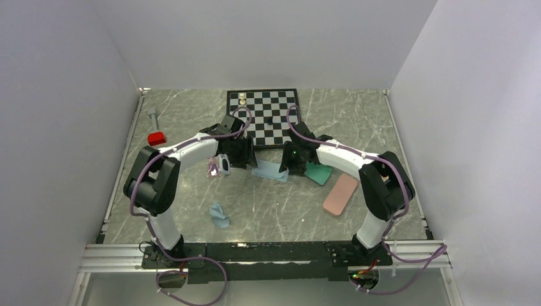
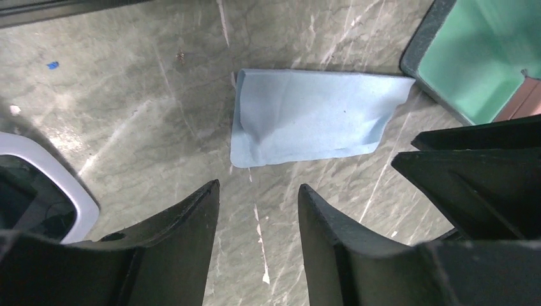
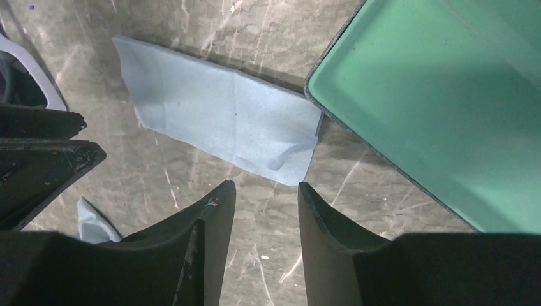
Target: Organize the sunglasses
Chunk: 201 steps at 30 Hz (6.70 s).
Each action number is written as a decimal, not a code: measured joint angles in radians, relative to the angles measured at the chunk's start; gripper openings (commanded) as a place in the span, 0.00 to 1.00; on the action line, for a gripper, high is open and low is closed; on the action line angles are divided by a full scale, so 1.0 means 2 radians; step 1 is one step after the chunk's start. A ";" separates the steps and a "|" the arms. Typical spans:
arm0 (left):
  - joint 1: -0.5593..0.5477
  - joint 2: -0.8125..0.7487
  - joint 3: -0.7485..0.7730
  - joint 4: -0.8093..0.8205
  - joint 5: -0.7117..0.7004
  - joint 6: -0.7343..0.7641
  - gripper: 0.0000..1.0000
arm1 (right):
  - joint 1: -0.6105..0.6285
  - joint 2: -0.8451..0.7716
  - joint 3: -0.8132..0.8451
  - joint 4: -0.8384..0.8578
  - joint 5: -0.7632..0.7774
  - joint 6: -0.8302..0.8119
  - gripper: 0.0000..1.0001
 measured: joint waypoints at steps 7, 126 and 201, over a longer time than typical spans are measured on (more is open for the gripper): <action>0.009 0.036 0.027 0.002 -0.003 -0.001 0.46 | 0.001 0.004 -0.003 0.004 0.015 0.004 0.45; -0.133 0.266 0.321 0.019 -0.012 0.089 0.26 | -0.103 -0.135 -0.185 0.056 0.136 0.008 0.13; -0.142 0.255 0.314 -0.022 -0.033 0.083 0.08 | -0.104 -0.164 -0.211 0.069 0.137 -0.031 0.23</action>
